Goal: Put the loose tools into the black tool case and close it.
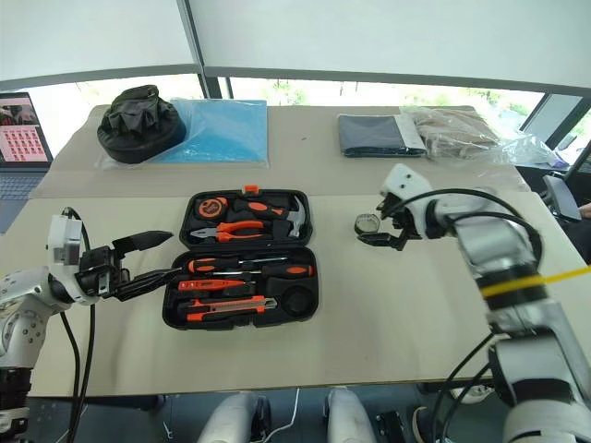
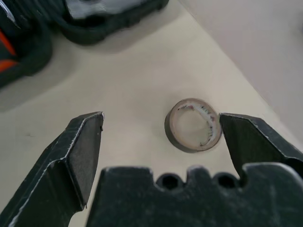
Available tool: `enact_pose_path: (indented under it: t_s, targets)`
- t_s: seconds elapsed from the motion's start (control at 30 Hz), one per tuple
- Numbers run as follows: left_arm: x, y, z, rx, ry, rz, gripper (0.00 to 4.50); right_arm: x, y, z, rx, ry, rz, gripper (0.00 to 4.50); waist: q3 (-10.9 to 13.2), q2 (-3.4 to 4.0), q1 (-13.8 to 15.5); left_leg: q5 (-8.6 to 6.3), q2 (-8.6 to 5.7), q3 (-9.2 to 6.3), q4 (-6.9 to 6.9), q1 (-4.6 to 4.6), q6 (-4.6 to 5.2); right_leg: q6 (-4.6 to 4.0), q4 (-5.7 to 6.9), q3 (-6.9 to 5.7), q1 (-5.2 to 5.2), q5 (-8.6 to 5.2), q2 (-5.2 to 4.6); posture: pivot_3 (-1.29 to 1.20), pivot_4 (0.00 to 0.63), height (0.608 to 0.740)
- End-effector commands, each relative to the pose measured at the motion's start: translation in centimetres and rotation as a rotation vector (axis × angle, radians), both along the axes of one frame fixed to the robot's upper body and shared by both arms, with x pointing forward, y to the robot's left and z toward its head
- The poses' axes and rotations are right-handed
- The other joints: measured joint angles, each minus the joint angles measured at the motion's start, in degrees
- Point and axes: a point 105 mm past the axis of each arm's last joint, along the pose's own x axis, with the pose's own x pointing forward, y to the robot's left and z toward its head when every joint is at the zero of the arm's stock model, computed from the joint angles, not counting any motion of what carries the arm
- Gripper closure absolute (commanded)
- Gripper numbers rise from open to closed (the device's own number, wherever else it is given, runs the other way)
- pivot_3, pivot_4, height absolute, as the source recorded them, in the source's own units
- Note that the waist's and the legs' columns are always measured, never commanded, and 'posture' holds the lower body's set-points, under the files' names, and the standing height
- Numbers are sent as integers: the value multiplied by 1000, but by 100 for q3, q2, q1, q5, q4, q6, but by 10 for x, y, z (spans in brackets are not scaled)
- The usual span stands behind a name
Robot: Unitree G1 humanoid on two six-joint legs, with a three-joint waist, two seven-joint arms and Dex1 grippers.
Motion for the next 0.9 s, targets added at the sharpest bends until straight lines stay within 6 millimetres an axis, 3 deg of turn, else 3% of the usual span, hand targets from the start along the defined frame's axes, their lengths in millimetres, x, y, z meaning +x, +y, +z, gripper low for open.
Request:
enact_pose_path:
  t_s: [0.03, 0.13, 0.17, 0.2, 0.37, 0.53, 0.57, 0.67, 0.77, 0.9]
  targets:
    - [-6, -8, 8, 1, -27, -30, 39, 14, -4, -6, -89, 41, -5, 0, 0, 0, -21, -1, 0, 0, 0, -13, 1, 1, 0, -4, -7, 0, -1, 0, 150, 740]
    - [-7, -8, 8, 2, -32, -26, 39, 19, -4, -13, -121, 60, 11, 0, 0, 0, -29, -1, 1, 2, 0, -35, 1, 9, 2, -8, -20, 5, -1, 0, 150, 740]
    - [-8, -8, 8, 5, -38, -23, 0, 21, -3, -15, -125, 64, 13, 516, 0, 0, -32, 0, 1, 2, 0, -38, 0, 10, 0, -9, -22, 5, -1, 0, 150, 740]
    - [-9, -9, 8, 11, -44, -23, 0, 23, -2, -16, -129, 65, 16, 679, 0, 0, -39, -1, 1, 2, 0, -41, 0, 11, -1, -11, -22, 5, -2, 0, 150, 740]
    - [-13, -12, 8, 48, -86, -56, 0, 27, 0, -15, -133, 50, 50, 2415, 0, 1, -51, 1, 2, 3, 4, -31, -3, 12, -8, -9, -21, 6, -1, 0, 150, 740]
    - [-17, -15, 4, 100, -101, -139, 0, 23, 13, -1, -88, 10, 194, 4047, 1, 1, -45, 7, 2, 2, 4, -21, -13, 1, 10, -10, -20, 12, 0, 0, 150, 740]
    - [-18, -15, 3, 109, -96, -152, 0, 17, 21, 5, -60, -2, 274, 4442, 1, 2, -49, 8, 2, 2, 4, -20, -14, 0, 11, -9, -20, 13, 0, 0, 150, 740]
    - [-23, -12, -4, 145, -83, -174, 0, -13, 50, 25, 50, 31, 531, 4482, 1, 2, -69, 10, 5, 1, 4, -16, -15, -2, 17, -8, -20, 14, 4, 0, 150, 740]
    - [-30, -5, -13, 180, -64, -174, 0, -48, 86, 42, 146, 48, 680, 4482, 1, 4, -106, 10, 17, -4, 3, -12, -15, -4, 18, -7, -21, 14, 9, 0, 150, 740]
    - [-39, 6, -26, 245, -86, -167, 0, -102, 119, 31, 183, 144, 801, 4482, 1, 4, -54, 9, 17, -12, 3, -15, -15, -7, 21, -11, -25, 12, 3, 0, 150, 740]
